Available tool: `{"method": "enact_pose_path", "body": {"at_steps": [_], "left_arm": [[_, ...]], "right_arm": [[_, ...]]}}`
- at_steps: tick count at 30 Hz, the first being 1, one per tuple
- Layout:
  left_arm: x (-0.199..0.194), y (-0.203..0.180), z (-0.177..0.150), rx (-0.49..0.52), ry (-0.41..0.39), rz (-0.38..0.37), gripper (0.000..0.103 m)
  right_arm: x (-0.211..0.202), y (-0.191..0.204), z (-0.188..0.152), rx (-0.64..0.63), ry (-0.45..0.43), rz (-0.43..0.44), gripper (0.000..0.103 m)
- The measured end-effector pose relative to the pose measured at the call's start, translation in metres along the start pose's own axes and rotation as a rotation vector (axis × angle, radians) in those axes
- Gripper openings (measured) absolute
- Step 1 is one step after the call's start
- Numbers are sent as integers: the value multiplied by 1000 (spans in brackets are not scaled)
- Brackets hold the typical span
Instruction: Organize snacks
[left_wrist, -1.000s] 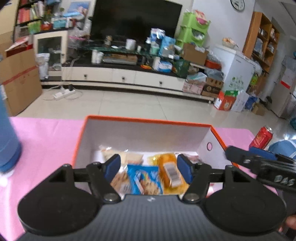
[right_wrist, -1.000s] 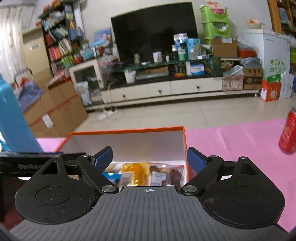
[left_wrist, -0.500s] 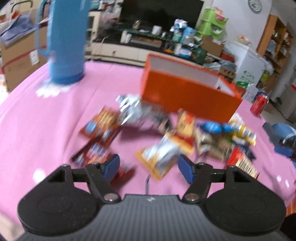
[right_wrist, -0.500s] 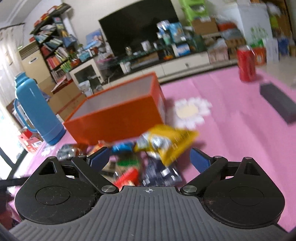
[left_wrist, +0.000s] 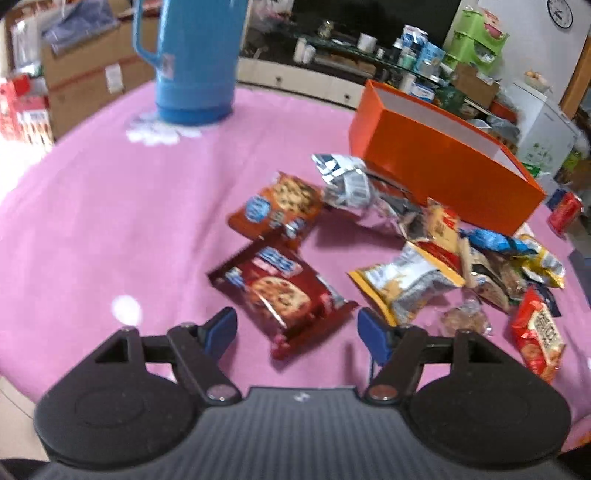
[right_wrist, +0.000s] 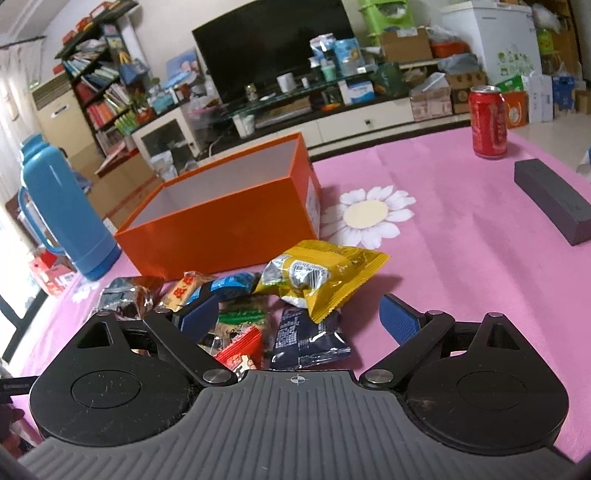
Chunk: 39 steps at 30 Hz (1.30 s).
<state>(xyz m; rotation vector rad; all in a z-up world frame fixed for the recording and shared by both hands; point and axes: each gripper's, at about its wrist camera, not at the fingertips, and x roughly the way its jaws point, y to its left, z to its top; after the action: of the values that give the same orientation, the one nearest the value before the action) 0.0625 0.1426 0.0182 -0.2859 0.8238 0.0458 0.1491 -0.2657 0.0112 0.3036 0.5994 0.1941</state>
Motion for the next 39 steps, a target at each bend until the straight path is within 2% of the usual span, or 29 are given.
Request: {"method": "enact_pose_path", "body": {"at_steps": [5, 10, 12, 16, 21, 28, 32, 35, 37, 39], "left_arm": [[21, -5, 15, -1, 25, 34, 71], [53, -22, 37, 53, 61, 23, 73], [60, -32, 45, 94, 54, 59, 73], [51, -36, 36, 138, 35, 132, 73], [49, -32, 28, 159, 40, 133, 73], [53, -29, 25, 144, 35, 105, 74], [54, -32, 25, 152, 27, 94, 74], [56, -37, 26, 159, 23, 99, 74], [58, -38, 27, 165, 19, 98, 74], [60, -40, 27, 178, 11, 108, 74]], "right_arm": [[2, 1, 0, 2, 9, 5, 84], [3, 1, 0, -1, 13, 11, 85], [3, 0, 0, 2, 13, 12, 85], [3, -3, 0, 12, 21, 13, 85], [3, -6, -11, 40, 68, 36, 85], [-7, 26, -49, -100, 133, 112, 85], [5, 54, -50, -242, 119, 84, 84], [26, 67, -51, -293, 161, 38, 73], [36, 74, -53, -323, 176, 6, 73], [42, 75, -56, -322, 198, 10, 69]]}}
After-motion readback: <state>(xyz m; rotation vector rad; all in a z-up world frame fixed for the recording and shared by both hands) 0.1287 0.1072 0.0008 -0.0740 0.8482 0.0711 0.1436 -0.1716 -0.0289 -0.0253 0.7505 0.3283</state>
